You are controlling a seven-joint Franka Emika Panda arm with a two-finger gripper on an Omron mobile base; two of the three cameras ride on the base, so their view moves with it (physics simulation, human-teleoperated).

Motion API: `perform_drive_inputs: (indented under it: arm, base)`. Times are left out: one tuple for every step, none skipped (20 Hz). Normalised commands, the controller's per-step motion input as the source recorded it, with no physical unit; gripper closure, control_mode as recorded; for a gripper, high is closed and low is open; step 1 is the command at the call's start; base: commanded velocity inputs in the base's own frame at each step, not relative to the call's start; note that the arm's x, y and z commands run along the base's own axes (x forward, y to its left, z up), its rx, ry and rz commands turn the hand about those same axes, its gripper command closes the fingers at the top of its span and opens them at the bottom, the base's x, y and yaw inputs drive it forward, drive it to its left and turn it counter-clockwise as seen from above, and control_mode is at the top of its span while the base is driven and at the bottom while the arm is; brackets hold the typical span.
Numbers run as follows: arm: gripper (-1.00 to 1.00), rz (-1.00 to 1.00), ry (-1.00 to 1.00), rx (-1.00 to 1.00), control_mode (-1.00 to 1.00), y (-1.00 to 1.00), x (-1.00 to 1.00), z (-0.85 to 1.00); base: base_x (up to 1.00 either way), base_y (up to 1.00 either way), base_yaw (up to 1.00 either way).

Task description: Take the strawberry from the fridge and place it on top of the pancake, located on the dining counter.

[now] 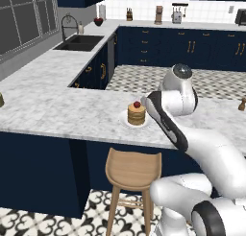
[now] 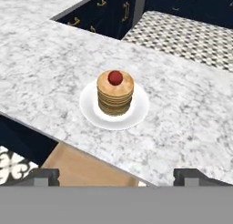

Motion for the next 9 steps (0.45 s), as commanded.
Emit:
perform_drive_inputs:
  arm:
    - [-1.0, -0.02, -0.09, 0.0, -1.0, -0.26, -1.0, 0.88]
    - [-1.0, -0.01, -0.13, 0.01, -1.0, -0.29, -1.0, 0.86]
    - [-1.0, 0.0, -0.17, 0.01, -1.0, -0.26, -1.0, 0.81]
    - [-1.0, 0.0, -0.2, 0.0, -1.0, -0.21, -1.0, 0.75]
    - [-1.0, 0.0, -0.26, 0.0, -1.0, -0.11, -1.0, 0.7]
    - [-1.0, 0.0, -0.31, 0.0, -1.0, 0.0, -1.0, 0.71]
    - [-1.0, 0.0, -0.3, 0.0, -1.0, 0.0, -1.0, 0.7]
    - [-1.0, 0.0, -0.27, 0.01, -1.0, 0.0, -1.0, 0.66]
    - [-1.0, 0.0, -0.24, 0.04, -1.0, 0.0, -1.0, 0.6]
  base:
    - [0.0, 0.0, 0.0]
    - [0.0, 0.0, 0.0]
    - [0.0, 0.0, 0.0]
    - [0.0, 0.0, 0.0]
    - [0.0, 0.0, 0.0]
    - [0.0, 0.0, 0.0]
    - [0.0, 0.0, 0.0]
    - [0.0, 0.0, 0.0]
    - [0.0, 0.0, 0.0]
